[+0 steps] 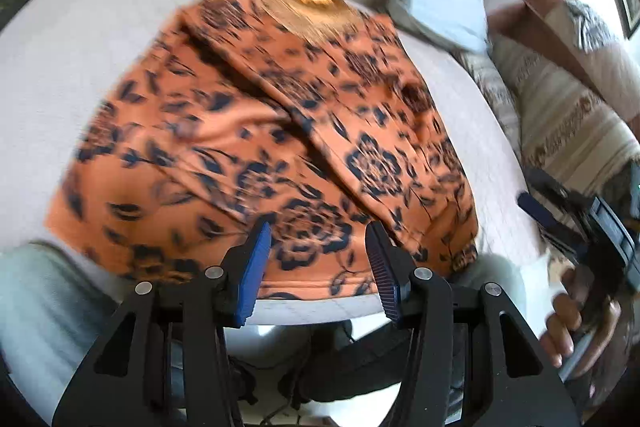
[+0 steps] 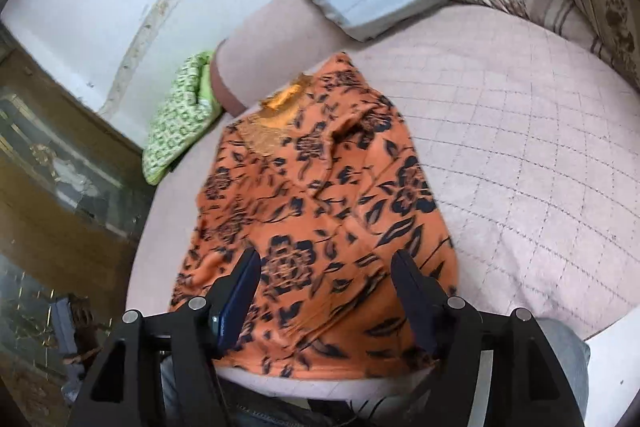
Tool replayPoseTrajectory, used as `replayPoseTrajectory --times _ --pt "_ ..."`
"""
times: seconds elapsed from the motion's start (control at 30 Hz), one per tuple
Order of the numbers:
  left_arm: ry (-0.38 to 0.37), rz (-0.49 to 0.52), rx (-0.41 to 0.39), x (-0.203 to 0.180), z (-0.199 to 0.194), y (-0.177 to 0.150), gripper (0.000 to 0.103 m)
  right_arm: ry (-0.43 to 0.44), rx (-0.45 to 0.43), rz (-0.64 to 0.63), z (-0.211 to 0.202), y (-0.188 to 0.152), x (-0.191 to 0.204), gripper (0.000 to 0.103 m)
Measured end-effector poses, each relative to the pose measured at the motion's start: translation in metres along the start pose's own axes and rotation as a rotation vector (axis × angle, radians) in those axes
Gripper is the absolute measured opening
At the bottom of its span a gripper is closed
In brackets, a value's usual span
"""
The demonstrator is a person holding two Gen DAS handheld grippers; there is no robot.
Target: Fold small clothes
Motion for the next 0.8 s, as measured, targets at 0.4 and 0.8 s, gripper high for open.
replayPoseTrajectory --times 0.4,0.8 --pt "0.406 0.072 -0.279 0.032 -0.11 0.062 0.051 -0.182 -0.201 -0.248 -0.067 0.006 0.102 0.065" --pt "0.477 0.069 -0.267 0.046 -0.128 0.066 0.051 -0.087 -0.132 -0.345 -0.06 0.001 0.166 0.065"
Point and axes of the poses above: each gripper's, at about its wrist camera, not at the fingertips, and z roughly the way its jaws point, x to its left, y to its top, the point moved 8 cm from there along z, roughly the way its jaws point, and after that the axes turned 13 degrees about z, right-handed, at the moved point
